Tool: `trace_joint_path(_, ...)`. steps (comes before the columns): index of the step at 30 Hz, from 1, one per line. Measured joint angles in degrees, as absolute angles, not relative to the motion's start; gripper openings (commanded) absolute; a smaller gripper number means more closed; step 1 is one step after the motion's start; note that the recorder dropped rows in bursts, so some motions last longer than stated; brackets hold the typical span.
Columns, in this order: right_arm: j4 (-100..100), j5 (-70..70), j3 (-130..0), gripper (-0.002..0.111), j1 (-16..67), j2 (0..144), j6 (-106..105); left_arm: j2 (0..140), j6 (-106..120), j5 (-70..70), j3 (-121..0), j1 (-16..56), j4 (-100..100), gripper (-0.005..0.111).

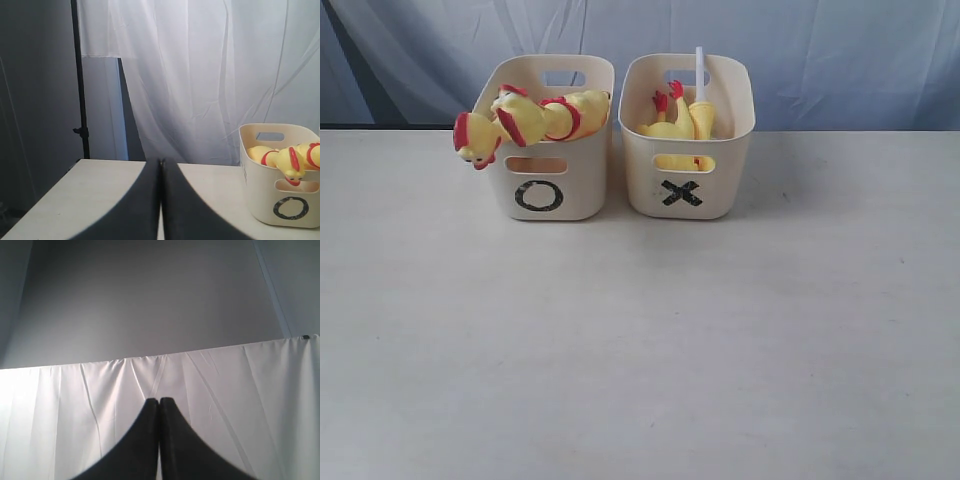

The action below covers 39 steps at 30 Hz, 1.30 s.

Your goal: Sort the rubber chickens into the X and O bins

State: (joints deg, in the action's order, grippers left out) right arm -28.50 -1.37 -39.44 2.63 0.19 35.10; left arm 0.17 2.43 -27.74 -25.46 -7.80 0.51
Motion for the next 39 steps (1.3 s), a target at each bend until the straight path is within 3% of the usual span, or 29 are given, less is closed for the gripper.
trace_joint_path(17, -26.97, -2.65, -37.69, -0.001, 2.63, 0.19, 35.1, 0.17, 2.43, -27.74, -25.46, -7.8, 0.0, 0.0)
trace_joint_path(30, -21.88, -2.42, -15.66, -0.001, 2.63, 0.29, 35.1, 0.17, 2.43, -27.34, -25.18, -7.8, 0.0, 0.0)
trace_joint_path(39, -19.24, -1.72, -0.5, -0.001, 2.63, 0.29, 35.1, 0.27, 2.43, -16.23, -16.58, -7.8, 0.0, 0.0)
